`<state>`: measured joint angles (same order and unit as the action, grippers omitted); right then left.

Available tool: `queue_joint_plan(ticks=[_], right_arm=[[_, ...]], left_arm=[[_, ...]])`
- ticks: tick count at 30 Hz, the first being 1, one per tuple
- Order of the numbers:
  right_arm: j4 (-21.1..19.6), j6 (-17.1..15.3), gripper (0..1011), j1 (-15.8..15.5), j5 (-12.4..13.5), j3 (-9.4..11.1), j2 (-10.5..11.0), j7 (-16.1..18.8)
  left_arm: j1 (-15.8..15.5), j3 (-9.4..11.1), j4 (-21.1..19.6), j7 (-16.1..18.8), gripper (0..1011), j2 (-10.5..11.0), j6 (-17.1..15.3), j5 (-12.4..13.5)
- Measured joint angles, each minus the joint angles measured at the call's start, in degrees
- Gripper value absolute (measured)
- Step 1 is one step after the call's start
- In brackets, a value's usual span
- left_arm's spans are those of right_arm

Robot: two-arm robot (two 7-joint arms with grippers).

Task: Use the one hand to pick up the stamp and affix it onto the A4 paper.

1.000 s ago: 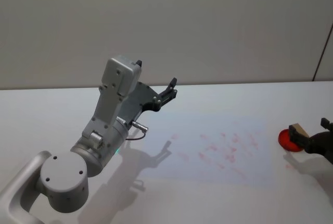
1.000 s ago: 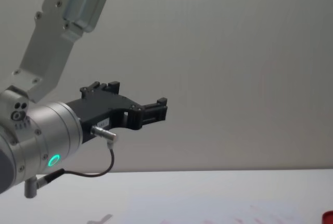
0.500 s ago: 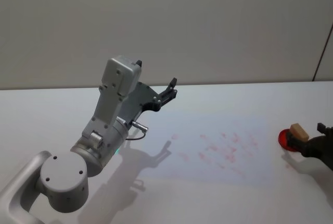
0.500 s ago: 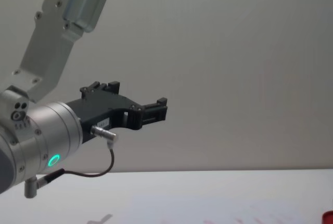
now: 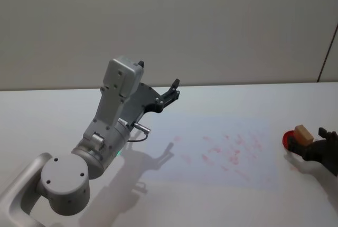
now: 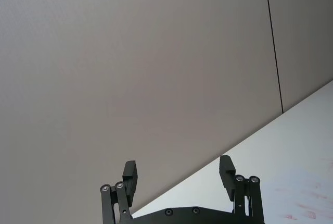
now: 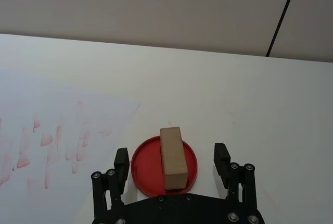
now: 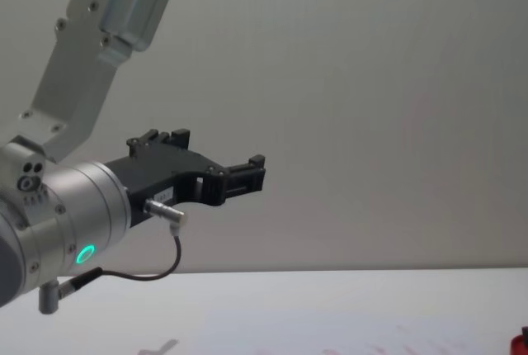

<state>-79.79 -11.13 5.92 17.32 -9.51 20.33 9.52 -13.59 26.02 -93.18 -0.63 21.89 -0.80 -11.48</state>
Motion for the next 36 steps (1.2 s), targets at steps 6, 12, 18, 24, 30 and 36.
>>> queue_joint_plan(ticks=[6,12,18,24,30,36], right_arm=[[0.9,-0.1,951,0.7,-0.2,-0.2,-0.4,-0.1],[1.9,0.0,811,1.5,-0.3,-0.4,-0.9,-0.3],[2.6,0.0,622,2.0,-0.5,-0.5,-1.2,-0.3],[3.2,0.1,424,2.5,-0.6,-0.6,-1.5,-0.3],[3.4,0.2,247,2.6,-0.7,-0.6,-1.7,-0.2],[3.5,0.3,220,2.7,-0.7,-0.7,-1.7,0.0]], left_arm=[[0.0,0.0,0.0,0.0,1001,0.0,0.0,0.0],[0.0,0.0,0.0,0.0,1001,0.0,0.0,0.0],[0.0,0.0,0.0,0.0,1001,0.0,0.0,0.0],[0.0,0.0,0.0,0.0,1001,0.0,0.0,0.0],[0.0,0.0,0.0,0.0,1001,0.0,0.0,0.0],[0.0,0.0,0.0,0.0,1001,0.0,0.0,0.0]])
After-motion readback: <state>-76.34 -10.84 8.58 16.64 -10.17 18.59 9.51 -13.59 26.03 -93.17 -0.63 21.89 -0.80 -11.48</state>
